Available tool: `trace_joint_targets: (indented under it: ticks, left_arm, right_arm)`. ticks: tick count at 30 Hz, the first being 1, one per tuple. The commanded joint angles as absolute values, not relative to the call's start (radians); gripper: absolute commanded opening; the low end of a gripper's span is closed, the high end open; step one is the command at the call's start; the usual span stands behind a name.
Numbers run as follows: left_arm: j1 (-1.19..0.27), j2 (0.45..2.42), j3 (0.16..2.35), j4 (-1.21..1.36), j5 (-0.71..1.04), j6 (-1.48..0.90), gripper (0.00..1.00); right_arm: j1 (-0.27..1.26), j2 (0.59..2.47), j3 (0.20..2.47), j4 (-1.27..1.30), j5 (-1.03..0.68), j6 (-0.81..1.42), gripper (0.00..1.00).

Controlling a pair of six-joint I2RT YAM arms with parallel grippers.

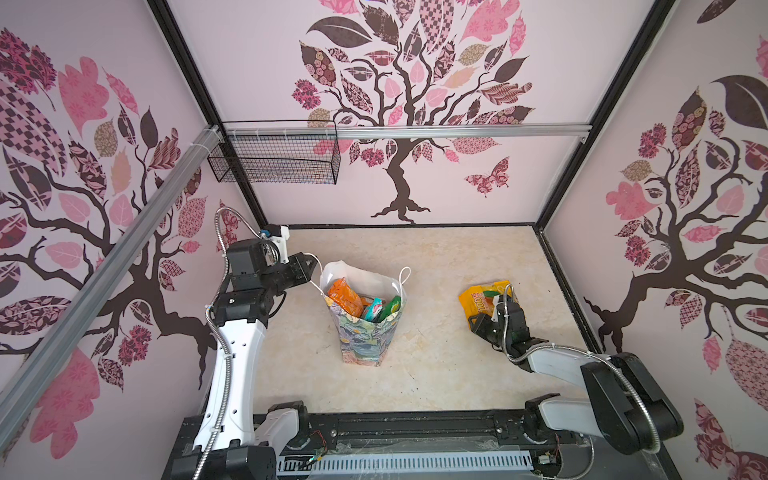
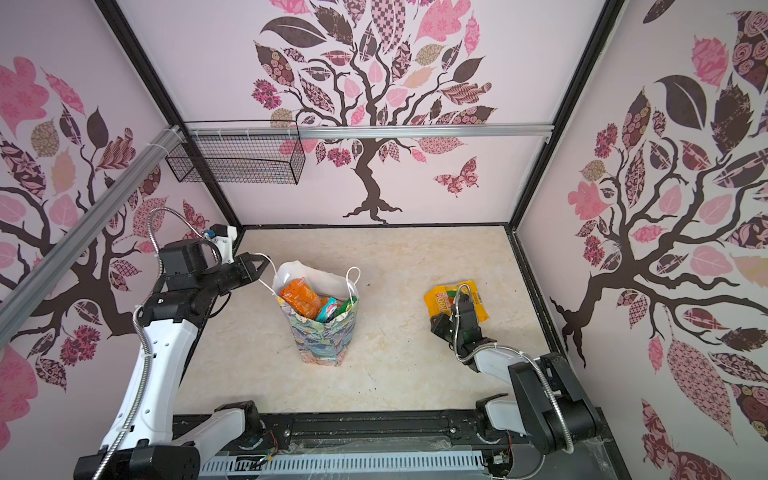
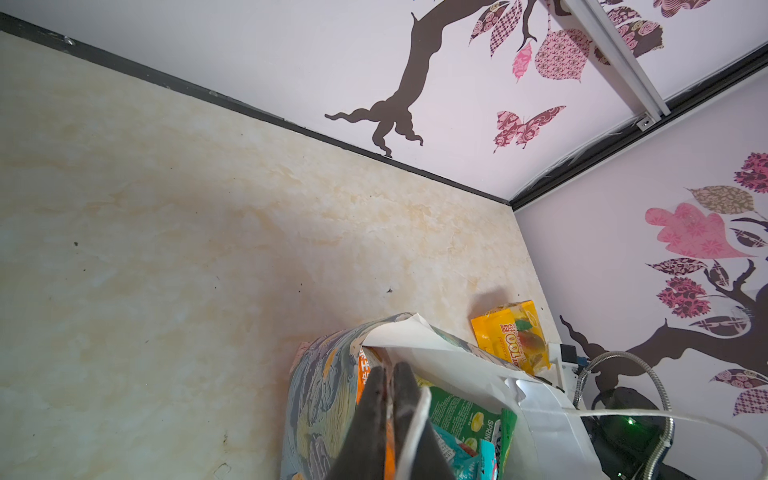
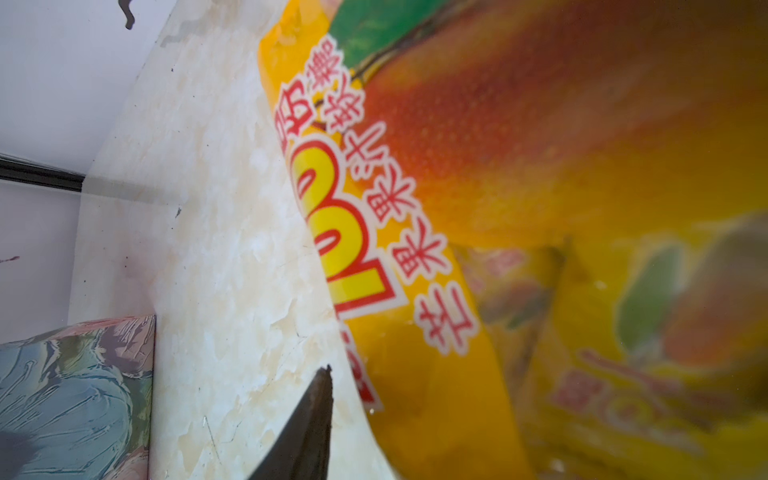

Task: Place the snacks into the paper bag
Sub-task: 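Close the right gripper on the yellow packet's edge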

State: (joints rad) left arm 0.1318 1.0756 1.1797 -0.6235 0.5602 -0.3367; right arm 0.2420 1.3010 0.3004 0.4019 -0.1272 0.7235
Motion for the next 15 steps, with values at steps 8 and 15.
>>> trace_joint_targets:
  ticks: [8,15]
  left_arm:
    - [0.163,1.055,1.138,-0.562,0.597,-0.350,0.10]
    - [0.164,1.060,1.135,-0.551,0.627,-0.348,0.10]
  right_arm:
    - [0.221,1.292,0.302,0.460,-0.080,0.734,0.29]
    - [0.220,1.266,0.295,0.448,-0.075,0.704,0.22]
